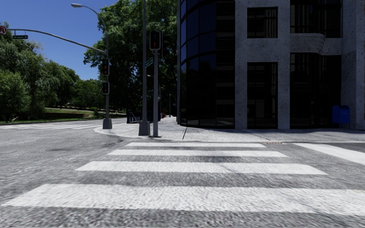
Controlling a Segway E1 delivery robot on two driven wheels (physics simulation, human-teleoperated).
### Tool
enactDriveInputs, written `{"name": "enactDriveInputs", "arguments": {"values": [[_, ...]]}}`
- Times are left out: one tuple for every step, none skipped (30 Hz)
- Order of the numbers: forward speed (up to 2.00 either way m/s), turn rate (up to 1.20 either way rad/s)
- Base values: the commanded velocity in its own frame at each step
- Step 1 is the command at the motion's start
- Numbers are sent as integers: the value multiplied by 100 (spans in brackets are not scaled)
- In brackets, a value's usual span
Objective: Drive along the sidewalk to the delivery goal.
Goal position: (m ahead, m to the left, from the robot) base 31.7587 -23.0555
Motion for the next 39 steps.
{"name": "enactDriveInputs", "arguments": {"values": [[200,0],[200,0],[200,0],[200,0],[200,0],[200,0],[200,0],[200,0],[200,0],[200,0],[200,0],[200,0],[200,0],[200,0],[200,0],[200,0],[200,0],[200,0],[200,0],[200,0],[200,0],[200,0],[200,0],[200,0],[200,0],[200,0],[200,0],[200,0],[200,0],[200,0],[200,0],[200,0],[200,0],[200,0],[200,0],[200,0],[200,0],[200,0],[200,0]]}}
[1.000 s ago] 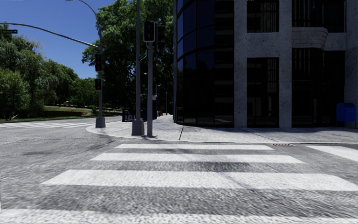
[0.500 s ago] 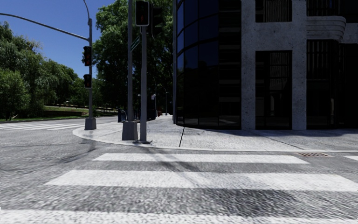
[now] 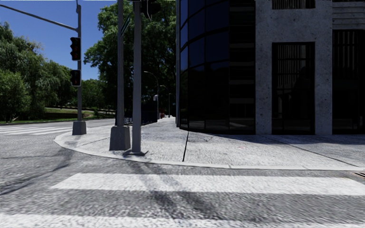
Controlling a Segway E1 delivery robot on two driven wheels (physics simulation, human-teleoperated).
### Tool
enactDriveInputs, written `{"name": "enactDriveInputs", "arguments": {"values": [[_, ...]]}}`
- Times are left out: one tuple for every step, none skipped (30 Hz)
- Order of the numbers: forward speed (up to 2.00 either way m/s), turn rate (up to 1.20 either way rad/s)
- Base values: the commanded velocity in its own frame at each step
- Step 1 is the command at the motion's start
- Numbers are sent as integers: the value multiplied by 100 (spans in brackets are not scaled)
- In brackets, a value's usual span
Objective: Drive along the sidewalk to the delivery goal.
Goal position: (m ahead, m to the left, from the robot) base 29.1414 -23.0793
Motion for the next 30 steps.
{"name": "enactDriveInputs", "arguments": {"values": [[200,0],[200,0],[200,0],[200,0],[200,0],[200,0],[200,0],[200,0],[200,0],[200,0],[200,0],[200,0],[200,0],[200,0],[200,0],[200,0],[200,0],[200,0],[200,0],[200,0],[200,0],[200,0],[200,0],[200,0],[200,0],[200,0],[200,0],[200,0],[200,0],[200,0]]}}
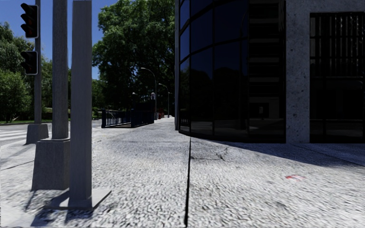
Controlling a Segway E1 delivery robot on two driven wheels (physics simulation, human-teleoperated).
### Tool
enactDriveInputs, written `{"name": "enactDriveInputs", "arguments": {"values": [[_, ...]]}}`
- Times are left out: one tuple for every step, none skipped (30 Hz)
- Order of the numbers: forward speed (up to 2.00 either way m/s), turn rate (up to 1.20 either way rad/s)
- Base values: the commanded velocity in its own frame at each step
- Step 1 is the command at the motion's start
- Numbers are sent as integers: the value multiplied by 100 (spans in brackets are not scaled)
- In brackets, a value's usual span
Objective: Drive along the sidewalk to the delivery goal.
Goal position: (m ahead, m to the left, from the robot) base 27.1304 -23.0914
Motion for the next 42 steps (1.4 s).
{"name": "enactDriveInputs", "arguments": {"values": [[200,0],[200,0],[200,0],[200,0],[200,0],[200,0],[200,0],[200,0],[200,0],[200,0],[200,0],[200,0],[200,0],[200,1],[200,1],[200,8],[200,17],[200,22],[200,22],[200,25],[200,25],[200,25],[200,25],[200,25],[200,25],[200,27],[200,29],[200,29],[200,31],[200,34],[200,36],[200,36],[200,38],[200,41],[200,42],[200,42],[200,44],[200,46],[200,47],[200,47],[200,52],[200,54]]}}
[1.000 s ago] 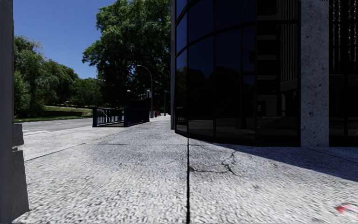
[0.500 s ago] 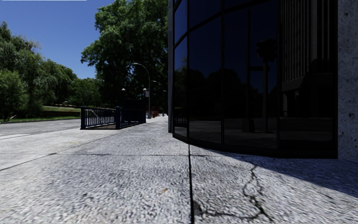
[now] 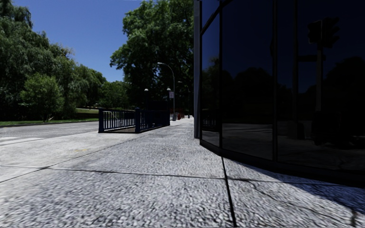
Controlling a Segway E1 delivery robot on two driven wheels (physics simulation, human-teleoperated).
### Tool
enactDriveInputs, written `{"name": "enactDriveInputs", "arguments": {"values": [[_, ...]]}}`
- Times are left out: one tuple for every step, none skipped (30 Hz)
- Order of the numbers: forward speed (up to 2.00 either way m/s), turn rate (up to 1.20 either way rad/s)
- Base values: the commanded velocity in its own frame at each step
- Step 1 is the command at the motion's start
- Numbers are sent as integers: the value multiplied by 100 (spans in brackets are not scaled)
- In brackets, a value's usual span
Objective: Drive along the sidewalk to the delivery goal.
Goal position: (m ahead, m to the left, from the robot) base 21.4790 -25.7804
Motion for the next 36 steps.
{"name": "enactDriveInputs", "arguments": {"values": [[200,54],[200,54],[200,54],[200,54],[200,53],[200,49],[200,49],[200,39],[200,24],[200,16],[200,16],[200,9],[200,4],[200,0],[200,0],[200,0],[200,0],[200,0],[200,0],[200,0],[200,0],[200,0],[200,0],[200,0],[200,0],[200,0],[200,0],[200,0],[200,0],[200,0],[200,0],[200,0],[200,0],[200,0],[200,0],[200,0]]}}
